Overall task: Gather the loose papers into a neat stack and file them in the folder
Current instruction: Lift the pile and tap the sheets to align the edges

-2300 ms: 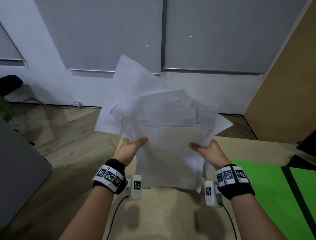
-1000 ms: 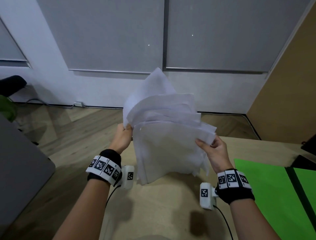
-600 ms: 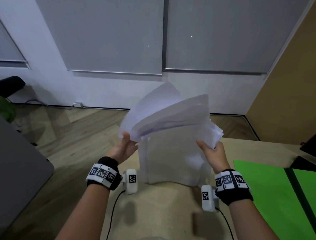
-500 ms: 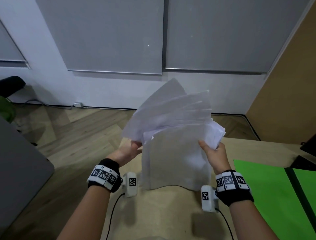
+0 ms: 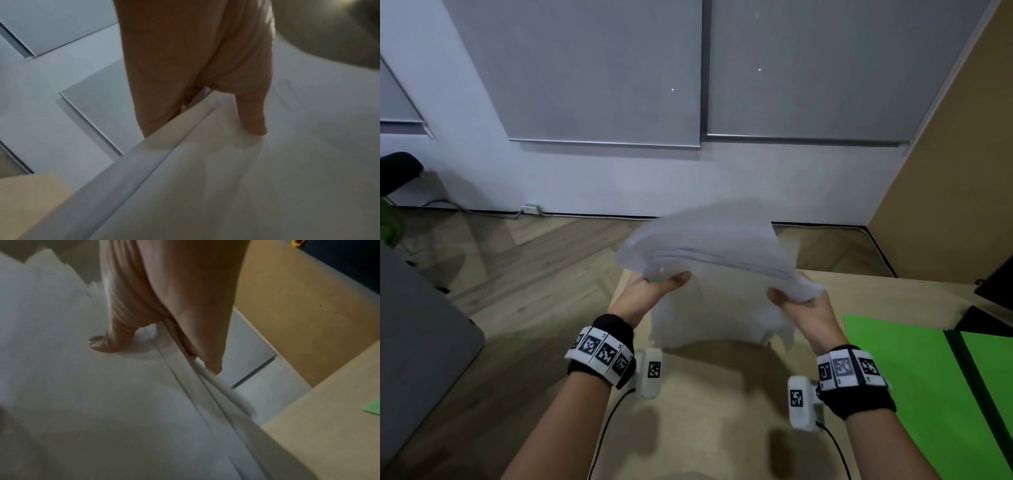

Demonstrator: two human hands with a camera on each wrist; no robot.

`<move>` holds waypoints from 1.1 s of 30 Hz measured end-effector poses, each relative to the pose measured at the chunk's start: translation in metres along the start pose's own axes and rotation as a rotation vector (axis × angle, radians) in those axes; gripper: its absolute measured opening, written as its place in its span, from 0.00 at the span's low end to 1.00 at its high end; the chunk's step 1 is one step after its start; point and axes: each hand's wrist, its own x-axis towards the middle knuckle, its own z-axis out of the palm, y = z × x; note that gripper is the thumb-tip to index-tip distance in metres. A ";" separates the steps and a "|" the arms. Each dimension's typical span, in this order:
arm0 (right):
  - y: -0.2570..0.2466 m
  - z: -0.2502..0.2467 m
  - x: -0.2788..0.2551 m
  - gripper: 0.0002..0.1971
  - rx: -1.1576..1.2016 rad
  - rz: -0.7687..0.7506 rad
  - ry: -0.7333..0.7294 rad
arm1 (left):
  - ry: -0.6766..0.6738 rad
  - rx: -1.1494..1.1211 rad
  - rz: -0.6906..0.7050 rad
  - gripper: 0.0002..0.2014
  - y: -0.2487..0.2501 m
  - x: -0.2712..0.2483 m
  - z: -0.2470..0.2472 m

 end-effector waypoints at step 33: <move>-0.021 0.005 -0.008 0.38 0.267 -0.018 0.254 | 0.434 -0.128 0.036 0.26 0.023 0.023 0.072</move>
